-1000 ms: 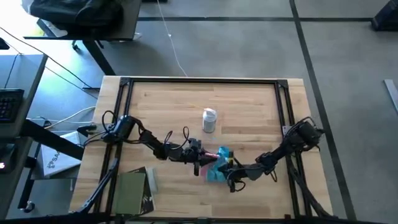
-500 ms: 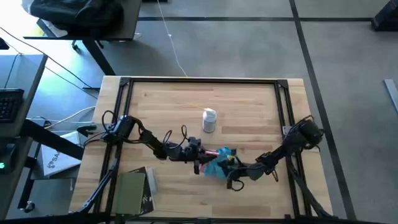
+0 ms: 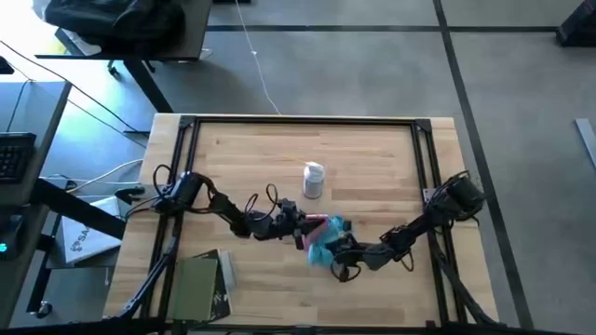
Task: Apply microfiber cloth
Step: Wipe the pink cellphone with a blue microfiber cloth
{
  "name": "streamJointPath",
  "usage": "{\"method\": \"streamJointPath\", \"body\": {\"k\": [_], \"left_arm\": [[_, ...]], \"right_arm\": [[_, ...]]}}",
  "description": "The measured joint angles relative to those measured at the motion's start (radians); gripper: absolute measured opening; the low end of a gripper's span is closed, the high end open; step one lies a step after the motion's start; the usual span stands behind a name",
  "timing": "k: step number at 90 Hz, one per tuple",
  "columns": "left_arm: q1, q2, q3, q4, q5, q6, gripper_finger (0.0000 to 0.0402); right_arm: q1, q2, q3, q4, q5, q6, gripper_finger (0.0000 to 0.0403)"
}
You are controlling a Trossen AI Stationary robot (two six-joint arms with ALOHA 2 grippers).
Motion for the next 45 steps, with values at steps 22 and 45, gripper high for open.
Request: {"method": "streamJointPath", "body": {"k": [22,45], "left_arm": [[-0.001,0.000,0.000,-0.001,-0.035,-0.035,0.0041],[-0.013,0.000,0.037,-0.031,-0.050,-0.029,0.0042]], "right_arm": [[-0.033,0.045,0.066,0.001,0.003,-0.093,0.0000],[-0.135,0.042,0.138,0.008,0.020,-0.238,0.0000]]}}
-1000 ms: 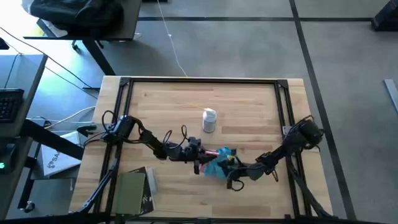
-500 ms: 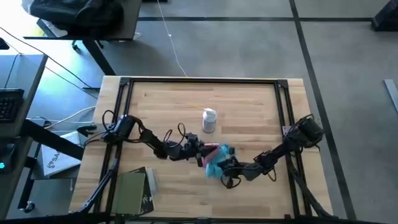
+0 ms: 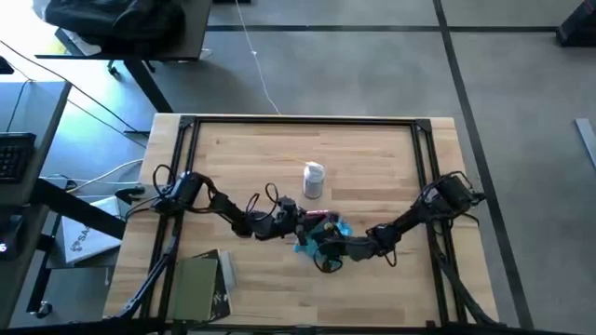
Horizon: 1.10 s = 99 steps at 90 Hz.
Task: Apply microfiber cloth
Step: Wipe the pink cellphone with a blue microfiber cloth
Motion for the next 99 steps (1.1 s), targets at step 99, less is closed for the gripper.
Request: {"method": "streamJointPath", "body": {"k": [99], "left_arm": [[-0.008,0.000,0.045,-0.051,-0.026,-0.073,0.0042]], "right_arm": [[0.081,-0.005,0.027,-0.252,0.063,0.207,0.0000]]}}
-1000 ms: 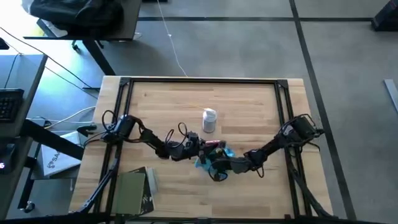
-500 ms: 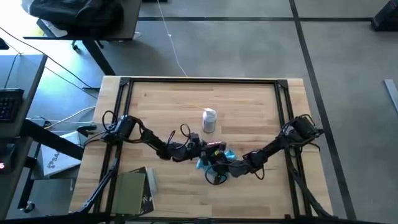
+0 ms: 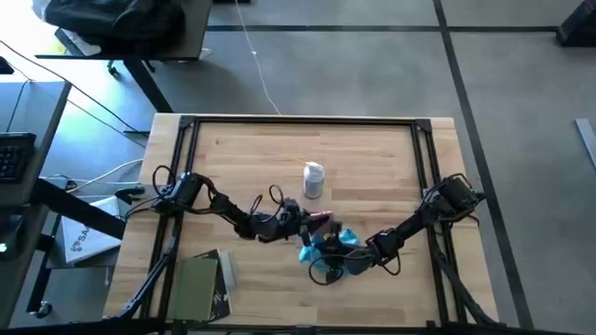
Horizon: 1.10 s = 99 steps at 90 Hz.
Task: Apply microfiber cloth
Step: Wipe the pink cellphone with a blue microfiber cloth
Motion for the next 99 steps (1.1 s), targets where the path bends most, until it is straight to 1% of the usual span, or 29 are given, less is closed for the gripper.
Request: {"method": "streamJointPath", "body": {"k": [12,24,34,46,65,80,85,93,99], "left_arm": [[0.002,0.000,0.000,-0.009,-0.010,-0.001,0.0042],[0.002,0.000,0.000,-0.021,-0.002,-0.007,0.0042],[0.003,0.000,-0.001,-0.030,-0.008,-0.009,0.0042],[0.003,0.000,-0.001,-0.028,-0.011,-0.009,0.0042],[0.003,0.000,-0.002,-0.025,-0.011,-0.010,0.0042],[0.003,0.000,-0.002,-0.023,-0.002,-0.029,0.0042],[0.003,0.000,-0.002,-0.023,-0.001,-0.031,0.0042],[0.002,-0.001,-0.002,-0.019,0.004,-0.032,0.0041],[0.001,-0.002,-0.002,-0.017,0.007,-0.039,0.0041]], "right_arm": [[-0.007,0.000,0.000,0.050,0.115,-0.034,0.0000],[-0.008,0.000,0.000,0.125,0.222,-0.109,0.0000],[-0.002,0.000,0.001,0.126,0.325,-0.183,0.0000],[0.007,0.000,0.000,0.120,0.402,-0.225,0.0000],[0.039,0.000,-0.001,0.074,0.570,-0.237,0.0000],[0.062,0.000,-0.001,0.064,0.679,-0.239,0.0000],[0.067,-0.002,-0.002,0.063,0.707,-0.240,0.0000],[0.073,-0.012,-0.003,0.061,0.722,-0.240,0.0000],[0.080,-0.019,-0.002,0.062,0.764,-0.251,0.0000]]}}
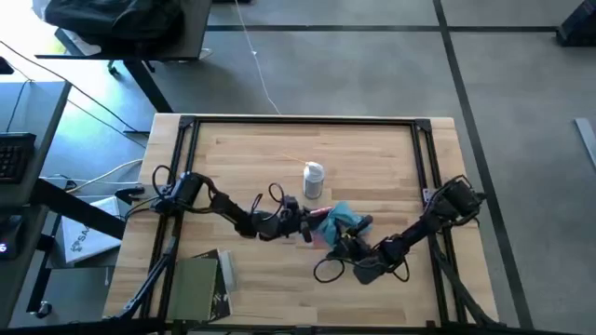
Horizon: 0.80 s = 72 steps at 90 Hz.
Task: Apply microfiber cloth
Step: Wipe the pink cellphone with a blue microfiber cloth
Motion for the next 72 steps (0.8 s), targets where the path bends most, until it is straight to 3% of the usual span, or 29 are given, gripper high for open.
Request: {"method": "streamJointPath", "body": {"k": [10,30,43,58,72], "left_arm": [[-0.008,0.000,0.000,0.000,0.044,-0.023,0.0041],[-0.008,-0.002,0.001,0.056,0.085,-0.052,0.0041],[-0.007,-0.003,0.001,0.054,0.075,-0.055,0.0041],[-0.006,-0.002,0.001,0.047,0.068,-0.073,0.0041],[-0.001,-0.002,0.001,0.046,0.051,-0.078,0.0041]], "right_arm": [[0.011,-0.013,-0.003,-0.009,0.087,-0.036,0.0000],[0.051,-0.088,-0.003,-0.034,0.066,-0.031,0.0000],[0.081,-0.189,-0.003,-0.153,0.053,-0.023,0.0000],[0.127,-0.348,-0.068,-0.379,0.030,0.163,0.0000],[0.160,-0.522,-0.180,-0.510,-0.170,0.434,0.0000]]}}
